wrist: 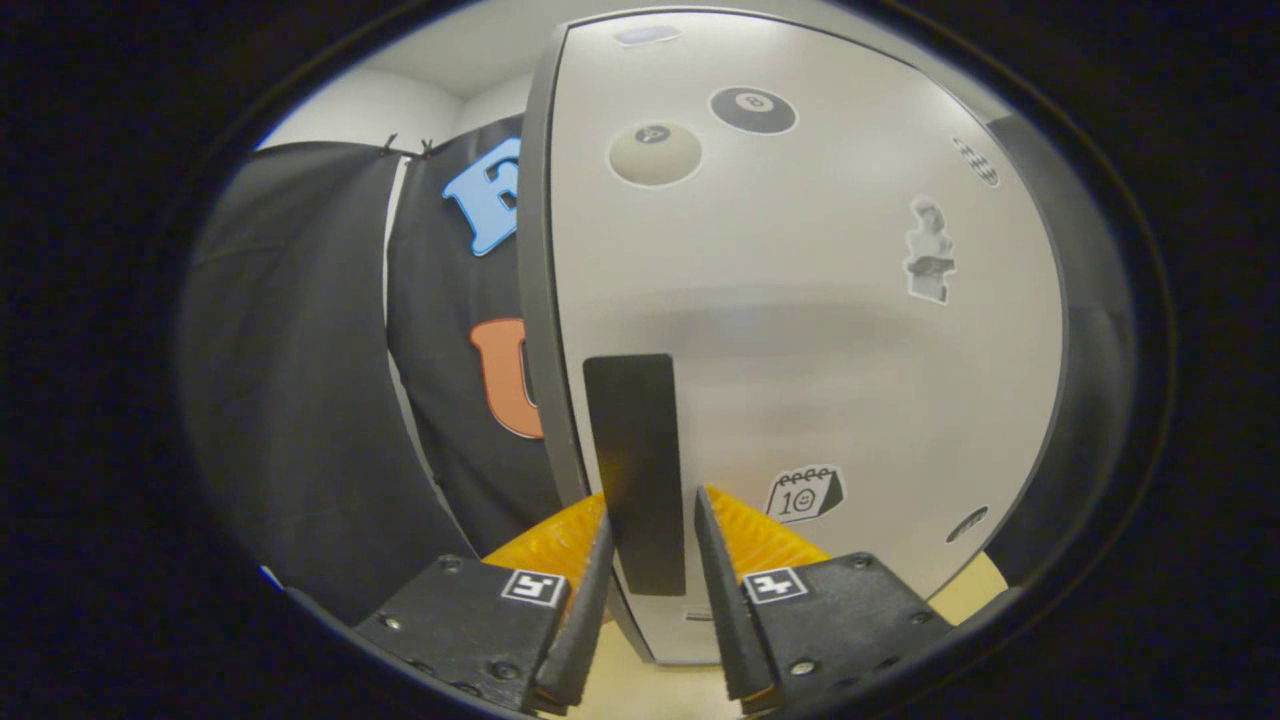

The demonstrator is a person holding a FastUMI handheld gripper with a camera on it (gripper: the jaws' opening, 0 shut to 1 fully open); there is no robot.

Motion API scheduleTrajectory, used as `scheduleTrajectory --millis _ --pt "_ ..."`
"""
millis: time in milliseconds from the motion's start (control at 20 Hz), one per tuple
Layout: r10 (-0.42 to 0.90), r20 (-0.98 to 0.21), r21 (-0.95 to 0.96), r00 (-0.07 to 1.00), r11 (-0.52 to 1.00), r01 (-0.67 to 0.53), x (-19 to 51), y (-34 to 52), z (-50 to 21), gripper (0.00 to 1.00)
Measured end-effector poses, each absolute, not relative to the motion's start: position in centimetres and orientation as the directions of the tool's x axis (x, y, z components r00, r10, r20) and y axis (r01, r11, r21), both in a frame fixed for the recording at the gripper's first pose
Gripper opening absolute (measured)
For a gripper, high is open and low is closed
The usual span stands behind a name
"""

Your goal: Open the shoe cabinet door, grab the shoes and put them into the shoe cabinet, then close the shoe cabinet door.

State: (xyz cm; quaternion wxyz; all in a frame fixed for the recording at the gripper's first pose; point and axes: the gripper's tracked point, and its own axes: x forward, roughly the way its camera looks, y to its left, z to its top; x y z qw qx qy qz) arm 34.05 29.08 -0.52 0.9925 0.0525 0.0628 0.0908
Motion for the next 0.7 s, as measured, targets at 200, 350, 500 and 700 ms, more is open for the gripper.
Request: scheduleTrajectory --millis 200,350,500,700 --pt "0.177 -0.123 0.07 0.976 0.983 -0.169 34.0 28.9 -0.7 0.37" --pt "0.218 -0.137 0.074 0.966 0.975 -0.209 33.5 29.1 -0.6 0.33" --pt "0.255 -0.143 0.076 0.956 0.966 -0.247 32.0 28.8 -0.6 0.3" --pt "0.279 -0.136 0.064 0.951 0.96 -0.272 28.8 28.3 -0.2 0.28"
